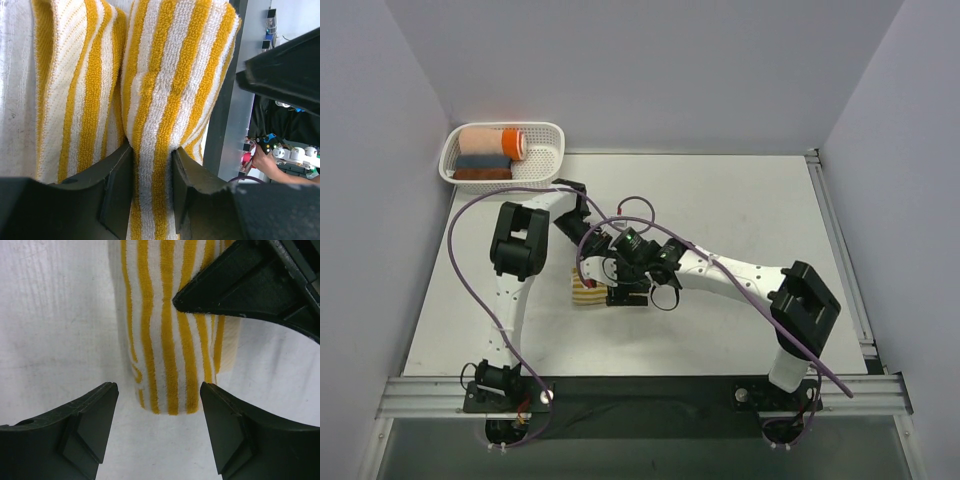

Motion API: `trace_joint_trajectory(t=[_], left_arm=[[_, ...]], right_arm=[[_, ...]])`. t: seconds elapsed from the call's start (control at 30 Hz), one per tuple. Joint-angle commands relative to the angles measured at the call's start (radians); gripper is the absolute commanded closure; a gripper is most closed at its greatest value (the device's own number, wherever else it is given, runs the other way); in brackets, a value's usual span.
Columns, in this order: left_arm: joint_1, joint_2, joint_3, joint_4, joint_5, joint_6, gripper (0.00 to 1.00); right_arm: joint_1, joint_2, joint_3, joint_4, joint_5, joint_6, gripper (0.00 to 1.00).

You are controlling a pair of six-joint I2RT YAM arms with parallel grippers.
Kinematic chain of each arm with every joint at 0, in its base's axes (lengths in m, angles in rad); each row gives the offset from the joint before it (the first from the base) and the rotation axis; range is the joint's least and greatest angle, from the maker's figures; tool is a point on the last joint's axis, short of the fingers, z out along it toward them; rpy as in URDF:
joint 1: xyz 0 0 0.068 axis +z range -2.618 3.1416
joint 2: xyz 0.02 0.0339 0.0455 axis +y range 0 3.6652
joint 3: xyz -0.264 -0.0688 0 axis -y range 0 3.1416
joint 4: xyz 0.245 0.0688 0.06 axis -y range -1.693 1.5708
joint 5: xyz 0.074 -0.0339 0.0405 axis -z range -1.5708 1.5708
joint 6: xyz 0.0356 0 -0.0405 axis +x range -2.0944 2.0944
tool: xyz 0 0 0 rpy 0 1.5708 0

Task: Roll the towels
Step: Roll the towel

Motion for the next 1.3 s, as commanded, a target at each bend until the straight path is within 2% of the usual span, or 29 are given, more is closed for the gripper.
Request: trace_joint_trajectory(t=[0.0,0.2,0.3,0.33,0.43,0.57,0.73,0.93,1.03,1.17,1.23,1.27], left_arm=[[0.012,0.064,0.014,0.001,-0.162,0.118,0.59],[0.013,0.061,-0.008,0.012,-0.153,0.126,0.56],[0.016,0.037,-0.027,0.027,-0.144,0.127,0.5],[0.021,0.026,-0.034,0.03,-0.136,0.129,0.48],[0.045,-0.02,-0.055,0.032,-0.097,0.136,0.45],[0.088,-0.097,-0.081,0.021,-0.066,0.149,0.45],[0.2,-0.183,-0.119,0.009,-0.032,0.173,0.37],[0.366,-0.322,-0.147,0.01,0.022,0.179,0.34],[0.432,-0.439,-0.205,0.09,0.049,0.121,0.36],[0.538,-0.714,-0.349,0.307,0.057,0.035,0.36],[0.532,-0.817,-0.446,0.372,0.01,0.024,0.33],[0.523,-0.92,-0.477,0.404,-0.045,0.023,0.32]], right_arm=[[-0.002,0.034,-0.028,0.11,0.028,-0.094,0.32],[0.017,0.126,-0.068,0.153,-0.016,-0.125,0.36],[0.008,0.174,-0.028,0.089,-0.054,-0.122,0.51],[0.002,0.186,-0.014,0.066,-0.068,-0.116,0.65],[-0.031,0.229,0.061,-0.054,-0.183,-0.065,0.8],[-0.086,0.272,0.13,-0.177,-0.346,0.027,0.89],[-0.117,0.301,0.172,-0.297,-0.475,0.067,1.0],[-0.169,0.39,0.256,-0.416,-0.617,0.128,1.0],[-0.195,0.45,0.307,-0.456,-0.654,0.15,1.0],[-0.212,0.516,0.374,-0.501,-0.696,0.185,1.0],[-0.219,0.551,0.412,-0.519,-0.714,0.206,1.0],[-0.222,0.566,0.425,-0.524,-0.717,0.214,1.0]])
